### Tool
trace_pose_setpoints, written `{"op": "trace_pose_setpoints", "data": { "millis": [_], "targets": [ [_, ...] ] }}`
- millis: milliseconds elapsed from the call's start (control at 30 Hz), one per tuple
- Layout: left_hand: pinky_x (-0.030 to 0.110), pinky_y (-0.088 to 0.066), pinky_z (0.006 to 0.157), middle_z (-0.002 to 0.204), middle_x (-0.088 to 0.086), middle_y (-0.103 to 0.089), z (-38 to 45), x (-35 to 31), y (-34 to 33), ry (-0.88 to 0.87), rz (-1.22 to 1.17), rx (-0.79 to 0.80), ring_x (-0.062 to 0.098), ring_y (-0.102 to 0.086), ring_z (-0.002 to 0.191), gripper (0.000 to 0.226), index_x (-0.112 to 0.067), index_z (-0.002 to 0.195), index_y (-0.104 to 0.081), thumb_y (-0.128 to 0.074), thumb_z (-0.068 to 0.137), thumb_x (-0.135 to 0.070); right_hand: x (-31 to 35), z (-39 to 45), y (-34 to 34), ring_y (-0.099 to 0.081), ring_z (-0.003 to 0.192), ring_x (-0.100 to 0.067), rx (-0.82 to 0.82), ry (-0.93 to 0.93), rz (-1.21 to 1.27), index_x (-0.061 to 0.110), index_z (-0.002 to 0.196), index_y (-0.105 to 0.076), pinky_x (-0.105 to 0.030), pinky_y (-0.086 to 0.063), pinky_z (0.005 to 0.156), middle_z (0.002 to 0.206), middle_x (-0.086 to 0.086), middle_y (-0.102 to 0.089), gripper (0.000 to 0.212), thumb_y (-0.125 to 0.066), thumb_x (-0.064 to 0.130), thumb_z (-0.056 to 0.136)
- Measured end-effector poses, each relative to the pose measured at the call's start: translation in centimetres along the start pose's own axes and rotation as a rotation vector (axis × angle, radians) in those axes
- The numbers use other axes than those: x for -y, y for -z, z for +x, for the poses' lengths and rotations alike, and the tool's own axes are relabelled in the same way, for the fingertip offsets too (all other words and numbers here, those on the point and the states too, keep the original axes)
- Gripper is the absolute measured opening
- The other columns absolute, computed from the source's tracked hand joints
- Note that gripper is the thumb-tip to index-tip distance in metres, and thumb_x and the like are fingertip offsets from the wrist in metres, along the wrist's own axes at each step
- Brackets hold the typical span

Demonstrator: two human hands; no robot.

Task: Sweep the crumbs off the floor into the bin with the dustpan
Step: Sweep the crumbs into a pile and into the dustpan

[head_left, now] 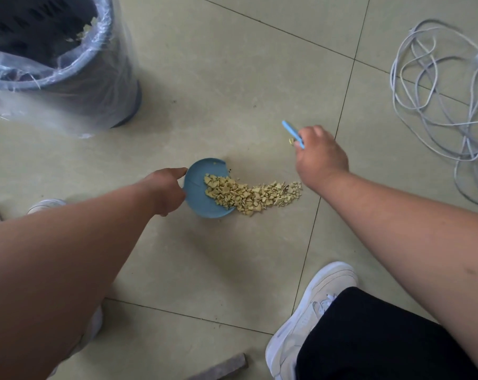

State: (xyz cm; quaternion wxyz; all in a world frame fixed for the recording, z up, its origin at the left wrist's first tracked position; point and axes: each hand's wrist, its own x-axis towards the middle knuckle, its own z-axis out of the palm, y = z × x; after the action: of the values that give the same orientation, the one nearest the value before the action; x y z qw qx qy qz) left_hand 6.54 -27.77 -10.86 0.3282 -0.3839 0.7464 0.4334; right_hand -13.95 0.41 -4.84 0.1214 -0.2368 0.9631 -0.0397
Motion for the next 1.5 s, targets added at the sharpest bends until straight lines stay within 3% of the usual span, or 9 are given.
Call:
{"op": "trace_pose_setpoints", "data": {
  "millis": [167, 367, 633, 833, 1000, 1133, 1267, 1367, 1500],
  "targets": [
    [0.034, -0.048, 0.055, 0.075, 0.016, -0.06, 0.1, 0.1, -0.1, 0.014, -0.005, -0.008, 0.031, -0.052, 0.058, 0.074, -0.043, 0.159, -0.039, -0.056, 0.094, -0.012, -2.3, 0.8, -0.6, -0.055, 0.11, -0.038, 0.07, -0.092, 0.043, 0.011, 0.119, -0.058, -0.042, -0.048, 0.084, 0.121, -0.014, -0.058, 0.026, -0.047, 0.029, 0.103],
    [0.034, -0.05, 0.055, 0.077, 0.017, -0.064, 0.0, 0.1, -0.1, 0.016, 0.003, -0.01, 0.032, -0.054, 0.058, 0.072, -0.045, 0.156, -0.044, -0.055, 0.092, -0.013, 1.2, -1.7, -2.2, -0.052, 0.111, -0.035, 0.156, 0.125, 0.027, 0.011, 0.128, -0.055, -0.044, -0.048, 0.087, 0.125, -0.013, -0.056, 0.029, -0.048, 0.025, 0.102],
    [0.035, -0.049, 0.056, 0.076, 0.014, -0.061, -0.5, -0.6, 0.1, 0.004, 0.028, -0.003, 0.032, -0.055, 0.06, 0.073, -0.041, 0.158, -0.042, -0.056, 0.093, -0.01, 8.2, -6.6, -4.1, -0.058, 0.095, -0.037, 0.223, 0.504, 0.085, 0.01, 0.115, -0.061, -0.049, -0.054, 0.077, 0.109, -0.013, -0.062, 0.023, -0.06, 0.019, 0.094],
    [0.034, -0.051, 0.055, 0.07, 0.01, -0.058, -1.0, -1.4, 0.4, -0.044, 0.091, 0.0, 0.032, -0.055, 0.059, 0.072, -0.038, 0.161, -0.039, -0.058, 0.097, -0.01, 7.8, -2.8, -1.0, -0.053, 0.1, -0.024, 0.17, 0.334, 0.274, 0.018, 0.118, -0.059, -0.039, -0.048, 0.083, 0.114, -0.003, -0.059, 0.021, -0.049, 0.029, 0.103],
    [0.027, -0.051, 0.045, 0.073, 0.004, -0.057, -1.6, -2.0, 0.5, -0.067, 0.236, -0.018, 0.027, -0.06, 0.052, 0.068, -0.041, 0.16, -0.04, -0.057, 0.098, -0.019, -0.3, -0.8, 0.4, -0.056, 0.098, -0.033, 0.099, 0.096, 0.128, 0.017, 0.106, -0.06, -0.042, -0.05, 0.081, 0.108, -0.008, -0.061, 0.017, -0.05, 0.029, 0.1],
    [0.027, -0.05, 0.047, 0.077, 0.007, -0.062, -2.0, -2.1, 0.5, -0.076, 0.283, -0.011, 0.028, -0.06, 0.053, 0.068, -0.04, 0.161, -0.039, -0.055, 0.099, -0.018, -4.7, -3.2, 0.0, -0.059, 0.1, -0.041, 0.2, -0.05, -0.006, 0.009, 0.109, -0.058, -0.044, -0.05, 0.083, 0.112, -0.018, -0.061, 0.023, -0.049, 0.028, 0.101],
    [0.024, -0.047, 0.045, 0.086, 0.009, -0.065, -2.3, -2.0, 0.3, -0.089, 0.34, -0.002, 0.028, -0.062, 0.055, 0.068, -0.042, 0.16, -0.04, -0.053, 0.097, -0.018, -4.4, -6.9, -1.7, -0.06, 0.105, -0.045, 0.327, -0.038, -0.037, 0.004, 0.126, -0.053, -0.046, -0.049, 0.088, 0.12, -0.024, -0.058, 0.034, -0.048, 0.027, 0.102],
    [0.023, -0.046, 0.044, 0.077, 0.006, -0.06, -2.4, -2.0, 0.1, -0.083, 0.352, 0.005, 0.027, -0.06, 0.053, 0.069, -0.042, 0.16, -0.04, -0.053, 0.097, -0.016, -2.0, -8.5, -2.8, -0.058, 0.11, -0.044, 0.332, -0.021, -0.024, 0.002, 0.133, -0.05, -0.046, -0.048, 0.093, 0.124, -0.024, -0.055, 0.039, -0.047, 0.027, 0.104],
    [0.025, -0.048, 0.045, 0.085, 0.013, -0.069, -2.2, -1.8, -0.1, -0.087, 0.333, -0.001, 0.028, -0.06, 0.052, 0.07, -0.042, 0.159, -0.041, -0.052, 0.097, -0.014, 2.0, -9.3, -3.2, -0.053, 0.114, -0.04, 0.326, 0.074, 0.017, 0.001, 0.135, -0.048, -0.045, -0.045, 0.094, 0.128, -0.021, -0.052, 0.037, -0.044, 0.024, 0.105]
  ]
}}
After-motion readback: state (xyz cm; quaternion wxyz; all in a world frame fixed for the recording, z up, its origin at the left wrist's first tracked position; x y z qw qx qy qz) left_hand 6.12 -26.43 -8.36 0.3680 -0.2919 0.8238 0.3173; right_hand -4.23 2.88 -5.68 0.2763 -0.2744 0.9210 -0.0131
